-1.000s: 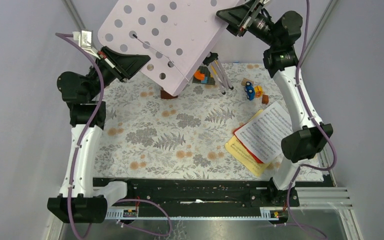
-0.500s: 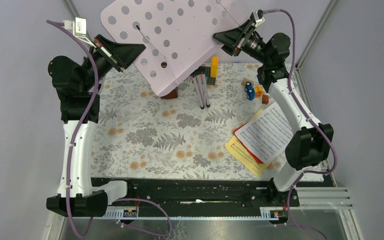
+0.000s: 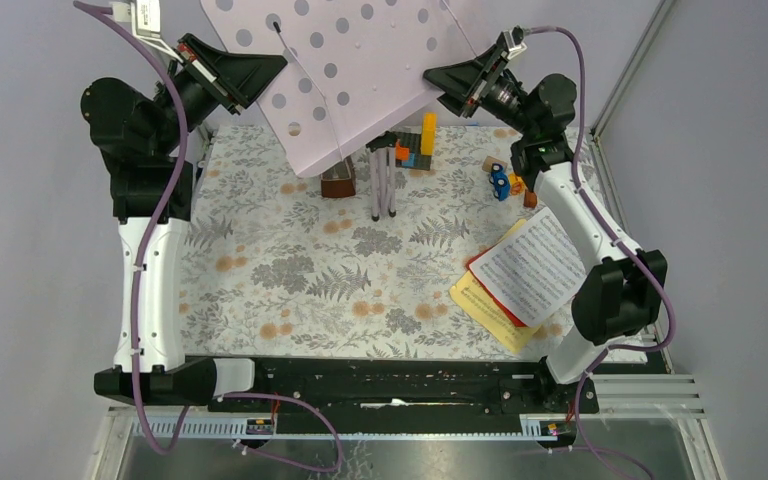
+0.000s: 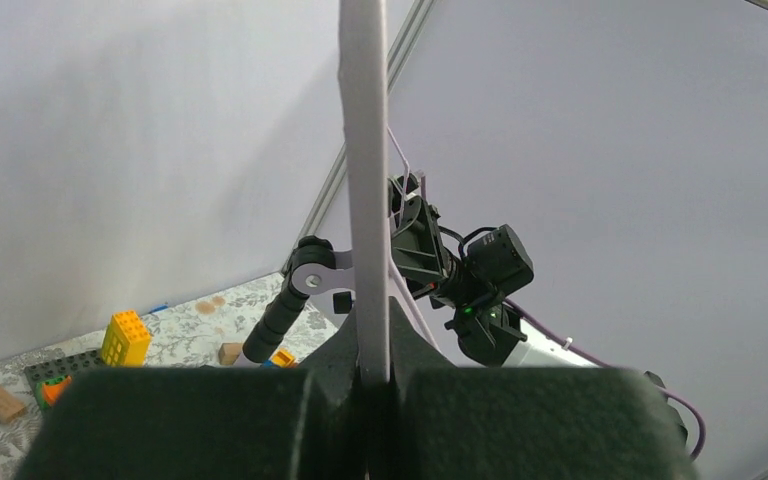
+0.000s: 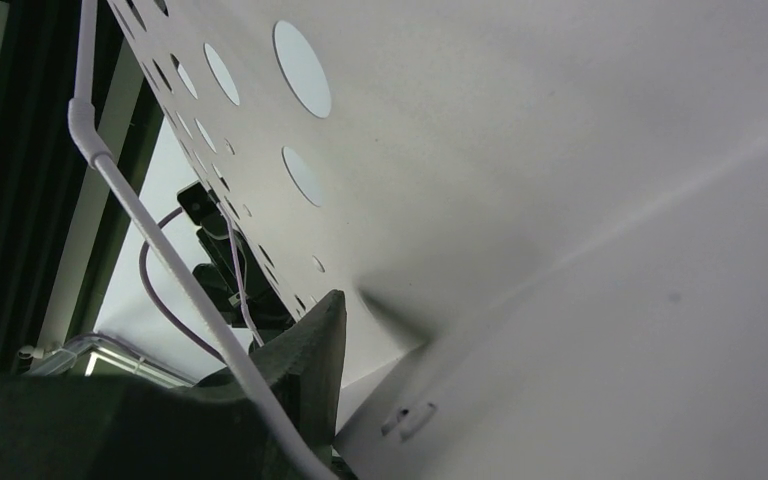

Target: Set up the instrument practice props

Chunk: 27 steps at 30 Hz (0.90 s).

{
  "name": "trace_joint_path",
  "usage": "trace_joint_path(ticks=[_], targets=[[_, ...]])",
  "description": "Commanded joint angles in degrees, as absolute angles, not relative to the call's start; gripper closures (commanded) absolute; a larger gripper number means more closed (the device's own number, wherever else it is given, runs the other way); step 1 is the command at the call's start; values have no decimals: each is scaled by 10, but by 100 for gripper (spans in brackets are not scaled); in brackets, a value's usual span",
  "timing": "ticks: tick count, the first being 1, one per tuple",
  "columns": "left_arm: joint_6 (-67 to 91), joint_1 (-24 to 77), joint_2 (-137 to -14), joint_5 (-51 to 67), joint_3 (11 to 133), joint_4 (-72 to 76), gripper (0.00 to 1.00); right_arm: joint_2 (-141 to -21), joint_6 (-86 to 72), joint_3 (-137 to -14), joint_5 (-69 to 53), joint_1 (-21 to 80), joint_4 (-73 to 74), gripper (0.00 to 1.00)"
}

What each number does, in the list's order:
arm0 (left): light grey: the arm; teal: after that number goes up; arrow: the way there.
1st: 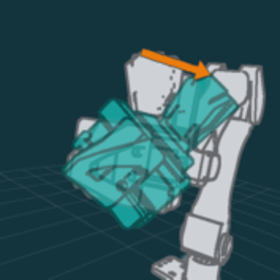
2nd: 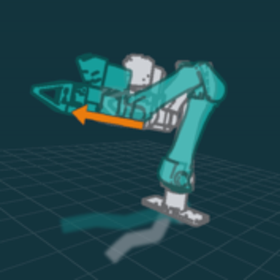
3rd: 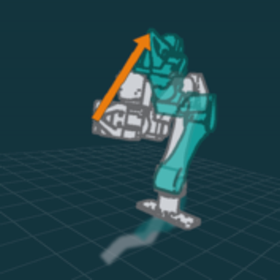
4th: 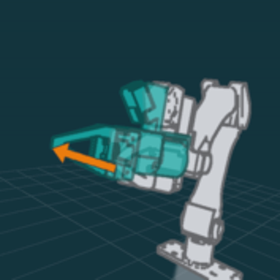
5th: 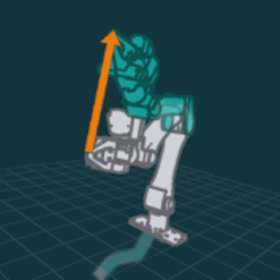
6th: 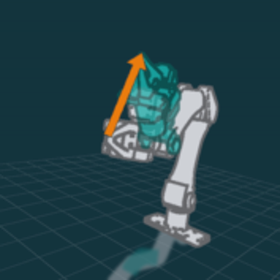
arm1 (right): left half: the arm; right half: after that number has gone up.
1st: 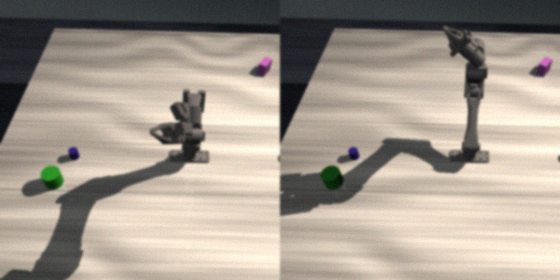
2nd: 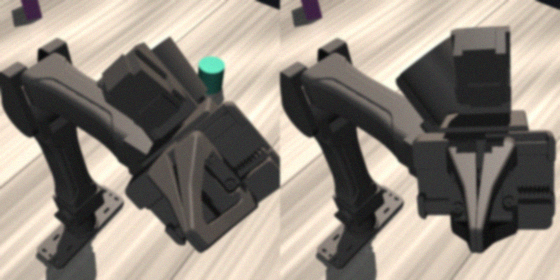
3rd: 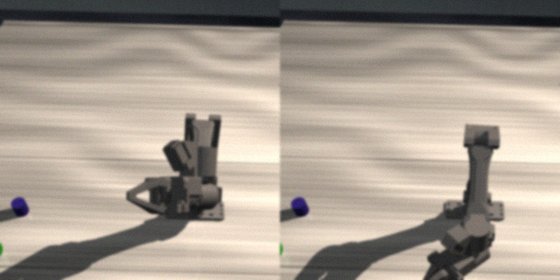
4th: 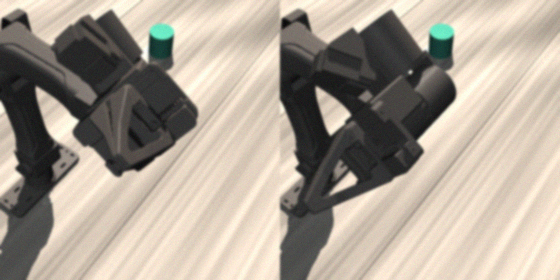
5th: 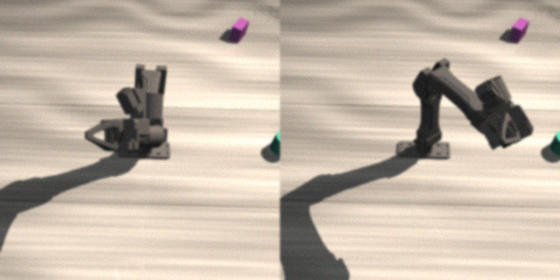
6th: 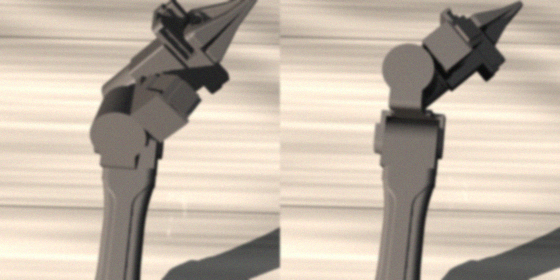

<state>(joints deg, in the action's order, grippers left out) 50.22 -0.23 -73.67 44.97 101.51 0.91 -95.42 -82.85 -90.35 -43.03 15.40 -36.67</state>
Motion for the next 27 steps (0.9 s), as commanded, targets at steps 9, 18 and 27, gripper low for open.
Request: trace_joint_path(ticks=[9,18,27], targets=[[500,23,-676,413,904,145,99,-893,-867,-850,-418,127,-591,100],[478,61,-670,407,864,145,64,-913,-873,-842,-402,92,-604,100],[454,93,-688,389,862,132,45,-927,-867,-853,-405,91,-597,100]])
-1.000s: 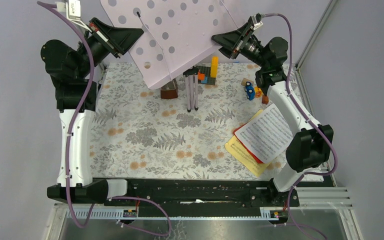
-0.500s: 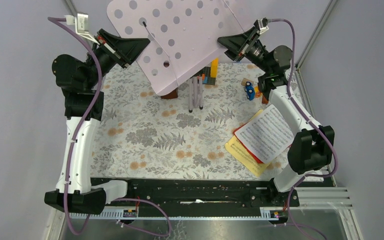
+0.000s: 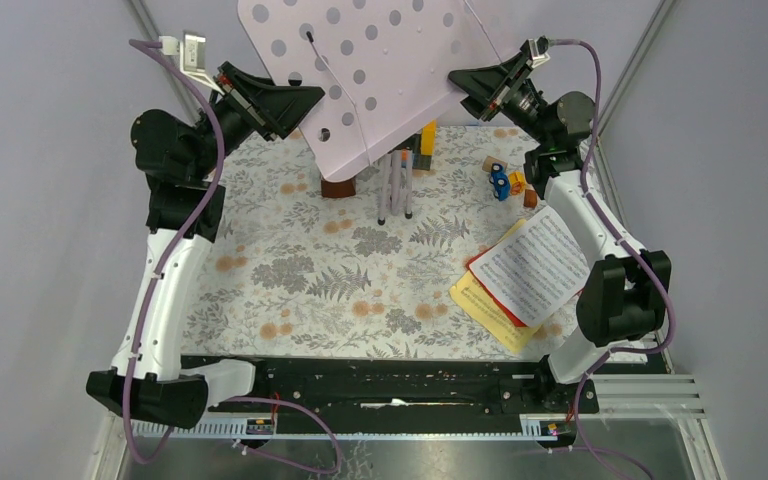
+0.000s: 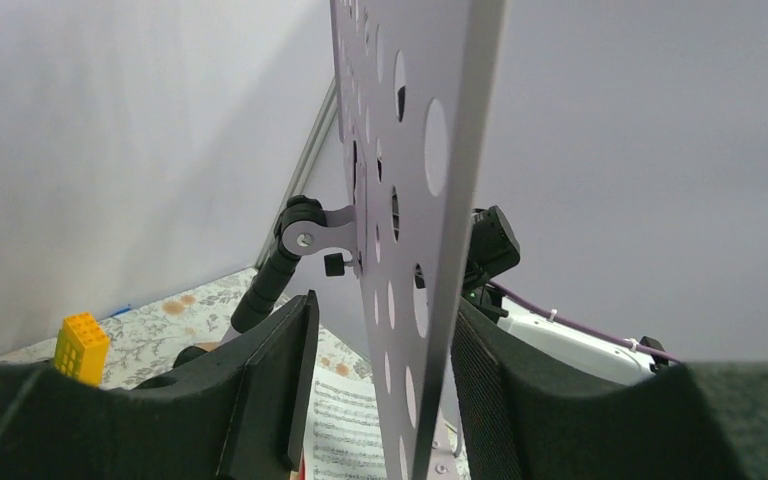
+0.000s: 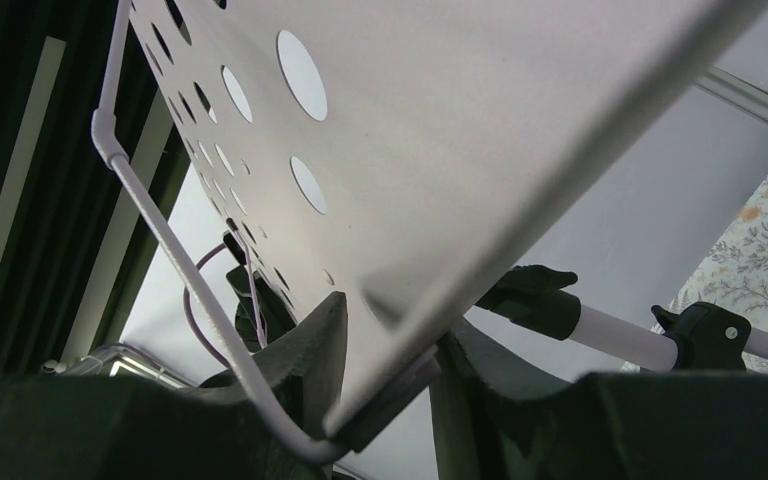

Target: Set up the instrument practice props

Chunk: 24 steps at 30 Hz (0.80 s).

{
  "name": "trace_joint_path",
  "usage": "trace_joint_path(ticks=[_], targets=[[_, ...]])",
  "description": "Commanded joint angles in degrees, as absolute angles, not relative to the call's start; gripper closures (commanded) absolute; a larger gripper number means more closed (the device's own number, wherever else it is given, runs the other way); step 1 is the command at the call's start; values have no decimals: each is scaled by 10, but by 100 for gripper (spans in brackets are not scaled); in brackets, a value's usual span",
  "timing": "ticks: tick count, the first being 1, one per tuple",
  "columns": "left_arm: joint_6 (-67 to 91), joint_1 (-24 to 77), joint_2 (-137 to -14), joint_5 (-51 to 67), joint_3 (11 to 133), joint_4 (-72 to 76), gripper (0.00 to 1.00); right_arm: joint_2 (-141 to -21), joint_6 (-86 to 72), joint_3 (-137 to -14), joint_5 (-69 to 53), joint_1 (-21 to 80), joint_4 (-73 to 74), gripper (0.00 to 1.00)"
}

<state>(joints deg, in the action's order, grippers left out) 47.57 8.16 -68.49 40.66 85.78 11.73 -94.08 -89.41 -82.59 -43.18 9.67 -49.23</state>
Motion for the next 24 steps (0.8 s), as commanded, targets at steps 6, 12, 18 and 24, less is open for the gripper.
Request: trace_joint_path(ticks=[6,12,18,24], targets=[[446,105,-701,385,864,129,64,-931,-864,-856,-411,90,-587,100],[444,112,-707,383,865,127,100,-932,-835,-871,-437,91,-550,86],[440,113,-709,360,880,97,100,-923,-780,-846,-471,82,-533,32],[430,114,-725,343,912,71,100,-910,-736,-822,-500,58,-544,9]])
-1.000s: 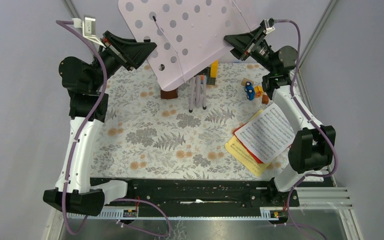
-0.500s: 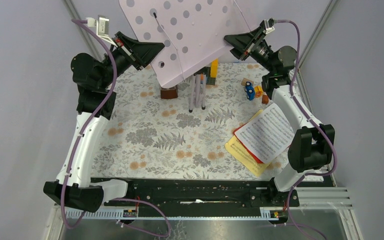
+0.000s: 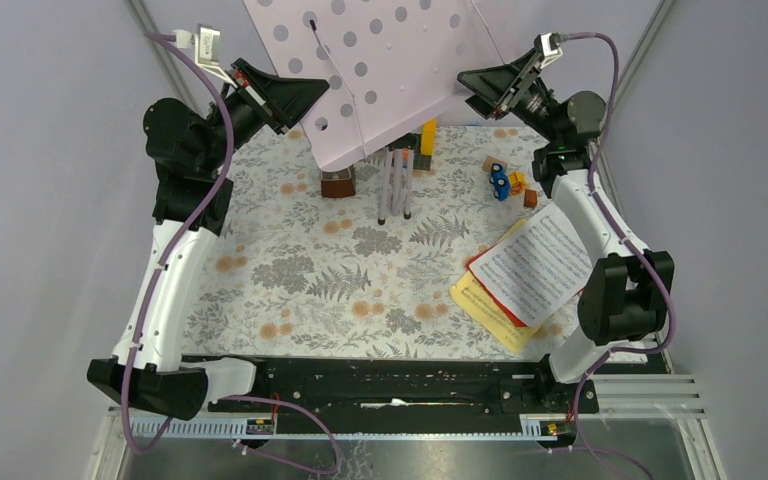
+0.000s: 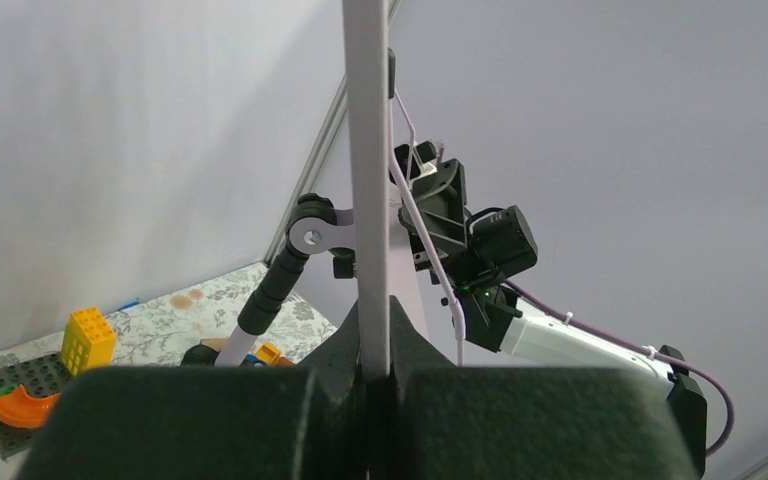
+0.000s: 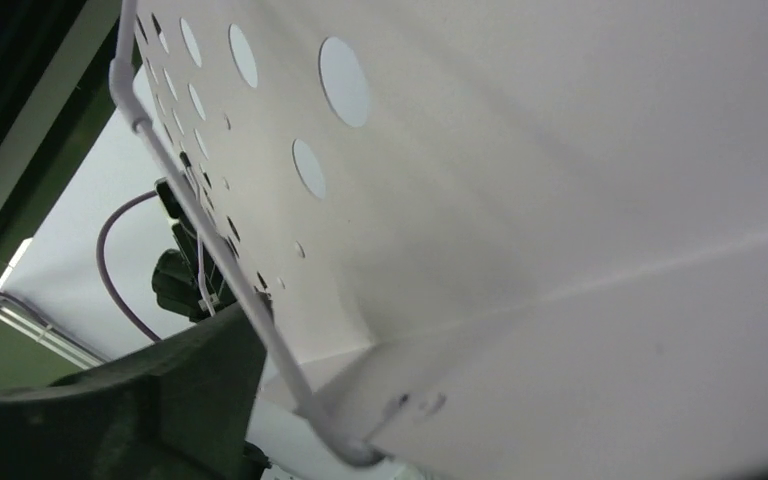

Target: Set up the instrument practice props

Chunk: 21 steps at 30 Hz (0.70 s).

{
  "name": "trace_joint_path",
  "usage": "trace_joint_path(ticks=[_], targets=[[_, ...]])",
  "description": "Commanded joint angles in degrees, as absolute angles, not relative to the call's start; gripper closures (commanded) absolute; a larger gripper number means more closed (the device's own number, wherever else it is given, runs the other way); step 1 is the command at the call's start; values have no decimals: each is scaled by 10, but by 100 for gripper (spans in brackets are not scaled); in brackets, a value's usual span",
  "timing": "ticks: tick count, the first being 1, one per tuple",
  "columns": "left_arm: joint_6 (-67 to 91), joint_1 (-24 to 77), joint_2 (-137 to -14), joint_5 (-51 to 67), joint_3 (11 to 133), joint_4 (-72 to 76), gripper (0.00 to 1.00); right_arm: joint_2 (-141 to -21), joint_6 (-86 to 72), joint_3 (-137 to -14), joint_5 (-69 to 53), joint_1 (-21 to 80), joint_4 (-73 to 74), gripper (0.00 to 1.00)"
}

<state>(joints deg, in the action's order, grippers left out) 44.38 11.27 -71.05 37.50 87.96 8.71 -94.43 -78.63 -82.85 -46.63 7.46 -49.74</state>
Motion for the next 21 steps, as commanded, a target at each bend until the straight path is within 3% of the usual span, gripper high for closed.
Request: trace_joint_path(ticks=[1,10,18,21], targets=[[429,114,-726,341,916,66,100,-907,-735,-818,-506,52,-552,2],[423,114,-737,315,939,32,100,-852,-683,-731,-576,16,-591,1],[429,113,-736,324,953,22,100,-784,-217,-650,-557,50,-300,8],[436,113,-736,328,954,23,100,-806,-98,-636,-531,90,-267,10]])
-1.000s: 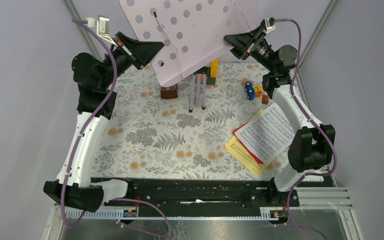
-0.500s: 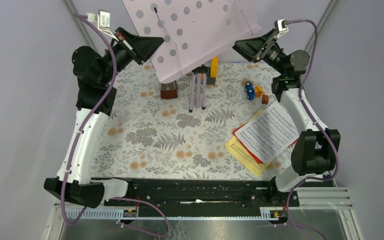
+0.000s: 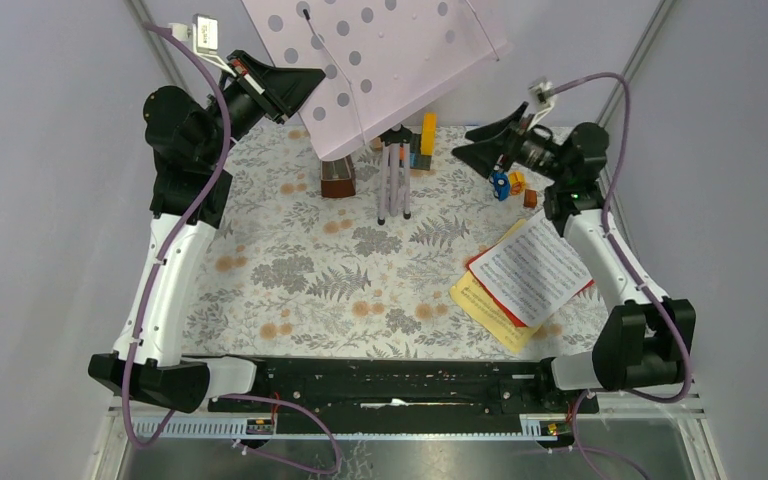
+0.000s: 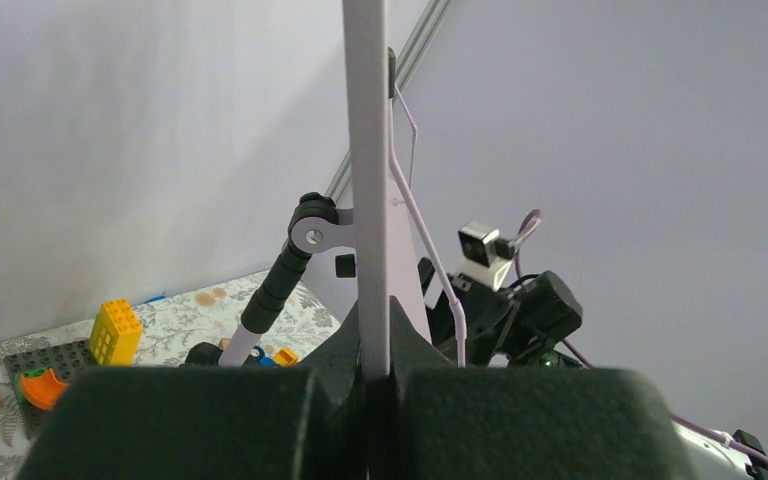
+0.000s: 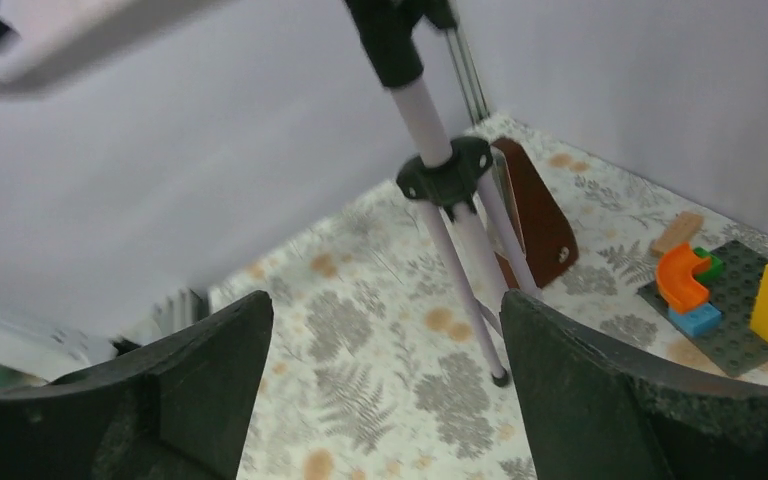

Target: Set up the instrument practice props

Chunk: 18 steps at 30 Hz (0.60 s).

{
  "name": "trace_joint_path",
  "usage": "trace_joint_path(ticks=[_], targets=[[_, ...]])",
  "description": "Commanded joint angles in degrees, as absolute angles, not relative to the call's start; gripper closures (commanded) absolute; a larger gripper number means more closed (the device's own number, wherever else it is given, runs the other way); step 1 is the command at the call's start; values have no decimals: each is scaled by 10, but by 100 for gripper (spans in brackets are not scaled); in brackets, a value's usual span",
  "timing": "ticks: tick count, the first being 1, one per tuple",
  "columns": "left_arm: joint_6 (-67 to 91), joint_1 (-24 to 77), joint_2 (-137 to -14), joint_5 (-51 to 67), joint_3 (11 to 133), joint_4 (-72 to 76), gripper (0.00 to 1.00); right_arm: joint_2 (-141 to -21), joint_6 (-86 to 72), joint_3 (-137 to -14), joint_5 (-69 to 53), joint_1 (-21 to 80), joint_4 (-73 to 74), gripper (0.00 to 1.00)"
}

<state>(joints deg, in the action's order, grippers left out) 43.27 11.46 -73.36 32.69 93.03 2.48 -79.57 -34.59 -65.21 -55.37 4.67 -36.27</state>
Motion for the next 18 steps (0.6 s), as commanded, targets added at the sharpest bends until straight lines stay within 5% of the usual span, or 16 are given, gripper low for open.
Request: trace_joint_path(ticks=[1,18], targets=[[436,113,-736,328,953,22,100,-817,-68,-636,-524,102,-266,11],[411,105,-751,329,940,13,100,-1049,193,-771,-529,196,-174,20]])
